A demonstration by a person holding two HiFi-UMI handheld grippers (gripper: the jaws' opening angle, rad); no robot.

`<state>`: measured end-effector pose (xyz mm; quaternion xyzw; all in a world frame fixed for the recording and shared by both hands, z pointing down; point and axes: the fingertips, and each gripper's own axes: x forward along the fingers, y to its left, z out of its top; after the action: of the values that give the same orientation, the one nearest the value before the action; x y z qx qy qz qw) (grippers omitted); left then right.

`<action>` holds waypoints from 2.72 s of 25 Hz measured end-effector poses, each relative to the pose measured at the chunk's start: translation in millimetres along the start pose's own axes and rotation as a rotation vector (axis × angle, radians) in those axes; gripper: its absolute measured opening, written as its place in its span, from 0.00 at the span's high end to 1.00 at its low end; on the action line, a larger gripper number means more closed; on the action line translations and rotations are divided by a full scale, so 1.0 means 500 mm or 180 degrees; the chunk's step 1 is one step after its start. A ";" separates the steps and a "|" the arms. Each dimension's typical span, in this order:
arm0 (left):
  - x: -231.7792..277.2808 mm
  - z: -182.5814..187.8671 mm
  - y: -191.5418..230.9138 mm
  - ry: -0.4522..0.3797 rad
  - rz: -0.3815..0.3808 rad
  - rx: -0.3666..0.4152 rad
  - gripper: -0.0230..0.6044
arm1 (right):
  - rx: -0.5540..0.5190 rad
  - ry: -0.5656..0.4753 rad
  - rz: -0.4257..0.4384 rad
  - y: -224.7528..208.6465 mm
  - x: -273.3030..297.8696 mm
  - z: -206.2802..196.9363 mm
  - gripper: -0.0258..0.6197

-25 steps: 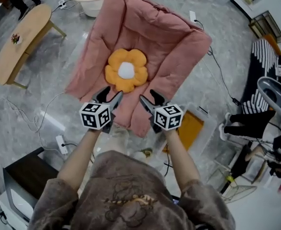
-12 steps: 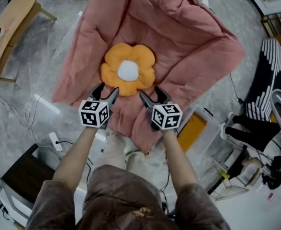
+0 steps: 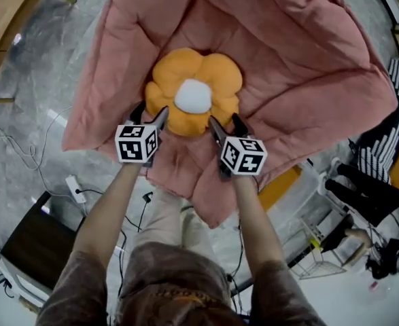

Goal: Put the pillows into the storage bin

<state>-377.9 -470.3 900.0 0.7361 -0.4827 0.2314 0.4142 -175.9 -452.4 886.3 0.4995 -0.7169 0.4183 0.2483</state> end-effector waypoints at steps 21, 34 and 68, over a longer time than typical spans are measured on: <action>0.067 -0.027 0.015 0.0198 -0.0046 -0.0164 0.79 | 0.0005 0.0179 -0.0492 -0.059 0.056 -0.003 0.89; -0.193 0.098 -0.132 -0.0105 -0.0113 -0.0237 0.86 | -0.0080 -0.0172 -0.0020 0.065 -0.192 0.114 0.93; -0.658 -0.246 -1.228 0.0041 -0.1621 0.1110 0.86 | 0.0588 -0.1650 -0.0949 -0.260 -1.433 -0.307 0.94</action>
<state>43.1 -79.9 486.7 0.8919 -0.2331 0.2041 0.3294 205.4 22.2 458.6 0.7095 -0.6341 0.2994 0.0694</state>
